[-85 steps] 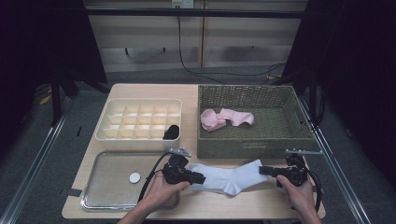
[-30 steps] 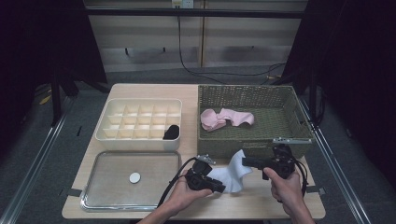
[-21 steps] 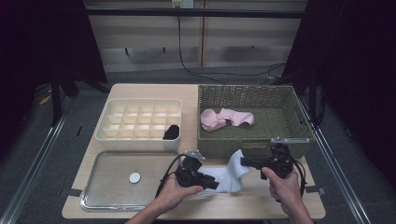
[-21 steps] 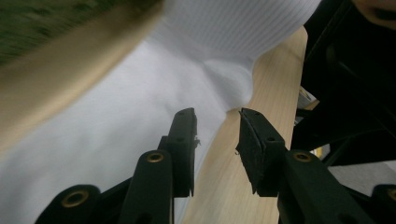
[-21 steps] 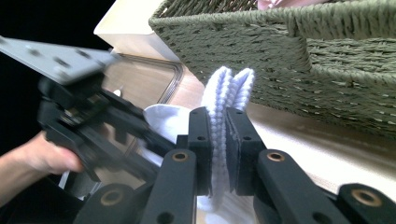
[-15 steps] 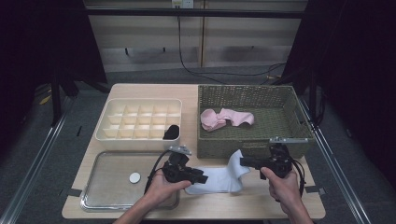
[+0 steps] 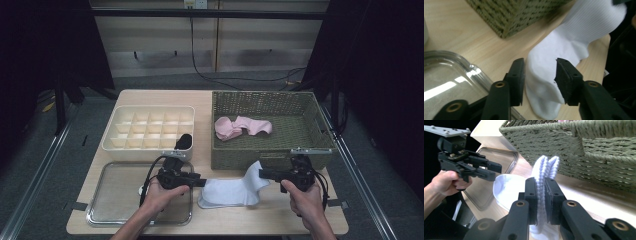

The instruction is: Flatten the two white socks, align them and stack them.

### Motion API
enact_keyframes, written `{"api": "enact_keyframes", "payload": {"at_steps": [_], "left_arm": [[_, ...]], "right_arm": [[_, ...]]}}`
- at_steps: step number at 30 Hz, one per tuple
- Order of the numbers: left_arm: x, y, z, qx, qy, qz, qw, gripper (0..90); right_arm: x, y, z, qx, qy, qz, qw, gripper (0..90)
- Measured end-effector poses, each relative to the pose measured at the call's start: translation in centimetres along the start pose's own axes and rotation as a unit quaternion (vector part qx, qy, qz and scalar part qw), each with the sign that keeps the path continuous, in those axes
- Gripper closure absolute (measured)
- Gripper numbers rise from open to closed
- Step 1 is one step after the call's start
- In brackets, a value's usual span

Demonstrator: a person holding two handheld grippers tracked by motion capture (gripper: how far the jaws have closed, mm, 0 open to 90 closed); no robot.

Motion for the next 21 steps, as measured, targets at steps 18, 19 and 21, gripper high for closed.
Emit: {"api": "enact_keyframes", "payload": {"at_steps": [18,19,21], "left_arm": [[-2.0,-1.1,3.1,0.053,-0.031,0.008,0.9981,87.6],[-2.0,-1.1,3.3,0.052,-0.028,0.010,0.9982,87.5],[-1.9,-1.1,3.5,0.054,-0.017,0.011,0.9983,87.5]], "right_arm": [[-1.0,-0.8,-3.3,-0.021,-0.023,0.008,0.9995,81.5],[-0.8,-0.8,-3.0,-0.020,-0.021,0.006,0.9995,81.5],[-0.2,-0.7,-2.3,-0.014,-0.012,0.002,0.9998,81.5]]}}
Point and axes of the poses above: each handheld gripper's, and its own axes: z roughly forward along the jaws, y roughly out of its top, x roughly to its left, the point moved 2 cm from there along z, roughly forward along the jaws, and after that the axes turned 5 degrees about x, right-handed, at the moved point
